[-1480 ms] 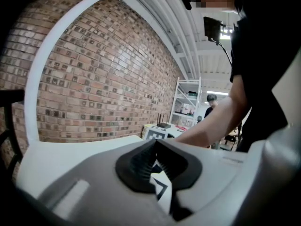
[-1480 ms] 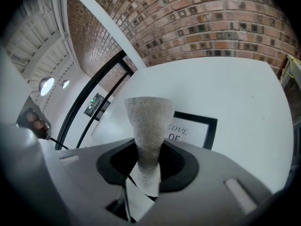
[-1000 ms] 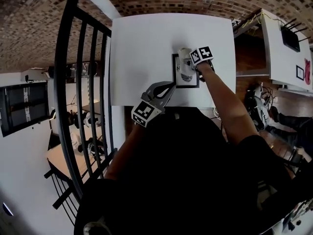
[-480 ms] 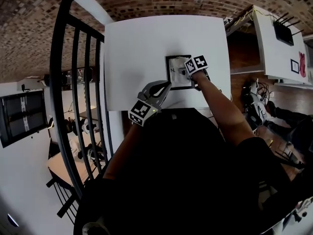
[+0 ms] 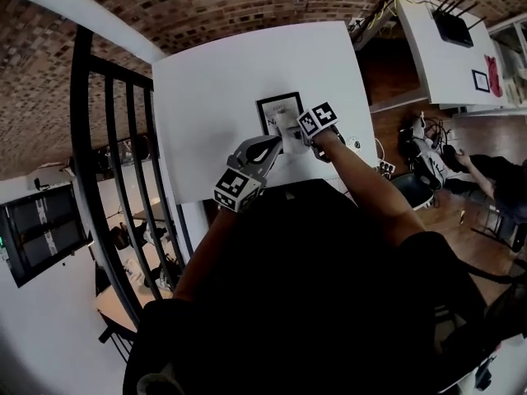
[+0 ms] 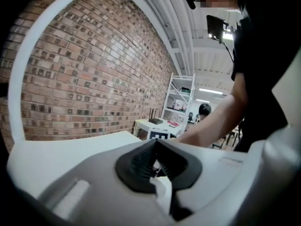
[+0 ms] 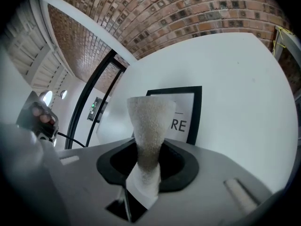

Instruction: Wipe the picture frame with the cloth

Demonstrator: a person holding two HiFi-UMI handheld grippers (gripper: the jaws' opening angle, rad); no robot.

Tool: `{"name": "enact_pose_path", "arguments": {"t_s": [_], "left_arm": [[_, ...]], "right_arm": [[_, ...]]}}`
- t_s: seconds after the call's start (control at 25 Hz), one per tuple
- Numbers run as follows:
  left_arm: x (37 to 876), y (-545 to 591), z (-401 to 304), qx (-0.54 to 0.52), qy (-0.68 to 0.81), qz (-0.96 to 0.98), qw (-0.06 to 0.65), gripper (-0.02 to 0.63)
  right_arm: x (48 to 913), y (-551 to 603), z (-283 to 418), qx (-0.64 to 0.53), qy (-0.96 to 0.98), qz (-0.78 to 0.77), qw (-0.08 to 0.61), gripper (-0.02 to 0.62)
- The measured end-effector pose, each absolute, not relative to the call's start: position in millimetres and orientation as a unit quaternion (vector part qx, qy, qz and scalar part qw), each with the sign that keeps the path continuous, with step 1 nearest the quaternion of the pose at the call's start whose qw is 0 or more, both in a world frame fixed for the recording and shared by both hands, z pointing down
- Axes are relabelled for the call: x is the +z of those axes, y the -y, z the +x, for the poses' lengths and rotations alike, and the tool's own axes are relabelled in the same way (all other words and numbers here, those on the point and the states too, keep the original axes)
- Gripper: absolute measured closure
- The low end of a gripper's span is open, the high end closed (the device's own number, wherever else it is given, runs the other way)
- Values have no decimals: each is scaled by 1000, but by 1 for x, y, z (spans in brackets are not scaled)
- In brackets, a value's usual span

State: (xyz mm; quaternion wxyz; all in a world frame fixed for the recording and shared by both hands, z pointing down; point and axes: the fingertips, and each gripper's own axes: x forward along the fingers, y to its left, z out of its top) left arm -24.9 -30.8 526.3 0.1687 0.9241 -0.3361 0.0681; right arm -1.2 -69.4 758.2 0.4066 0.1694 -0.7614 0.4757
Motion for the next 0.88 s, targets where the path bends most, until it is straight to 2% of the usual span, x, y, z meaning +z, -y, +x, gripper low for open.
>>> {"name": "enact_pose_path", "arguments": {"t_s": [0.32,0.88], "left_arm": [[529,41,5,71,304,935,165,606],[529,54,8,73,310,932,173,606]], "right_arm": [[747,64,14,484,768,169,384,479],[738,155,47,465,764,231,383,479]]}}
